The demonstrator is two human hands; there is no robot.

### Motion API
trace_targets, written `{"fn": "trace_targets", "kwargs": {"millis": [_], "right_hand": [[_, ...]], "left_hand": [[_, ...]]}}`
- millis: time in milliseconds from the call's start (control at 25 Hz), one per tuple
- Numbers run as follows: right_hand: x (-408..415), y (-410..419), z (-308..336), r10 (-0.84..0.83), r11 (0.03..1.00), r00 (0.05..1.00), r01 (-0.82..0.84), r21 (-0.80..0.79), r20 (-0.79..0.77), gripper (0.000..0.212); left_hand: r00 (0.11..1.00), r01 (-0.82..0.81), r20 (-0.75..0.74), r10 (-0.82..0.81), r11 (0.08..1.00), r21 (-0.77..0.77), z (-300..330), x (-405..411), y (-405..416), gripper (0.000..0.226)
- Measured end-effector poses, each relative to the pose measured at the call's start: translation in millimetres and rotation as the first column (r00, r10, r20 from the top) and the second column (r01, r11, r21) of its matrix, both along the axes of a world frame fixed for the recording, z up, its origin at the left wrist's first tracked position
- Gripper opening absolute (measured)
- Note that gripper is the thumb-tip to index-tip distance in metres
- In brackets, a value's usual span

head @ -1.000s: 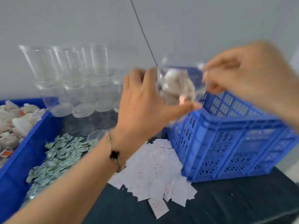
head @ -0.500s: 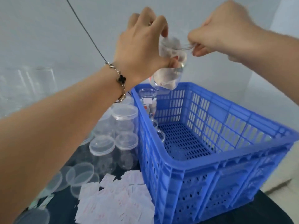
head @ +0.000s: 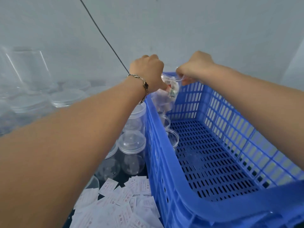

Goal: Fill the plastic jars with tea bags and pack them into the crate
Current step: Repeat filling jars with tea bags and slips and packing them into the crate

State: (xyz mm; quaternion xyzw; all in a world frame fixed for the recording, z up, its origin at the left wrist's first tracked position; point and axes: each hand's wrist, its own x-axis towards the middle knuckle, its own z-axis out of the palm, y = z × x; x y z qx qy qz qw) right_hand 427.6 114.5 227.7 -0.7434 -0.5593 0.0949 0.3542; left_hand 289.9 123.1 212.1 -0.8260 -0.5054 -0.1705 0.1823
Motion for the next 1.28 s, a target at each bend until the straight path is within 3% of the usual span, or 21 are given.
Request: {"fn": "trace_targets", "kwargs": {"millis": [160, 360, 640, 880, 1280], "right_hand": [[0, 10, -23, 0.023, 0.994, 0.999, -0.019, -0.106, 0.034, 0.015], [-2, 13, -51, 0.052, 0.991, 0.992, -0.037, -0.129, 0.117, 0.024], [-11, 17, -62, 0.025, 0.987, 0.961, 0.02, -0.16, 0.276, 0.032], [-2, 17, -47, 0.059, 0.998, 0.984, -0.057, -0.018, 0.17, 0.01], [-3, 18, -57, 0.052, 0.999, 0.972, -0.049, -0.02, 0.23, 0.025]], "left_hand": [[0.982, -0.15, -0.138, 0.133, 0.982, -0.119, -9, 13, 10, 0.061], [0.951, -0.227, -0.255, 0.176, 0.956, -0.188, -30, 24, 17, 0.062], [0.948, -0.195, -0.268, 0.172, 0.979, -0.061, -39, 26, 15, 0.052], [0.976, -0.166, -0.151, 0.159, 0.986, -0.033, -40, 28, 14, 0.053], [0.977, -0.161, -0.152, 0.148, 0.984, -0.075, -40, 28, 11, 0.059]]}}
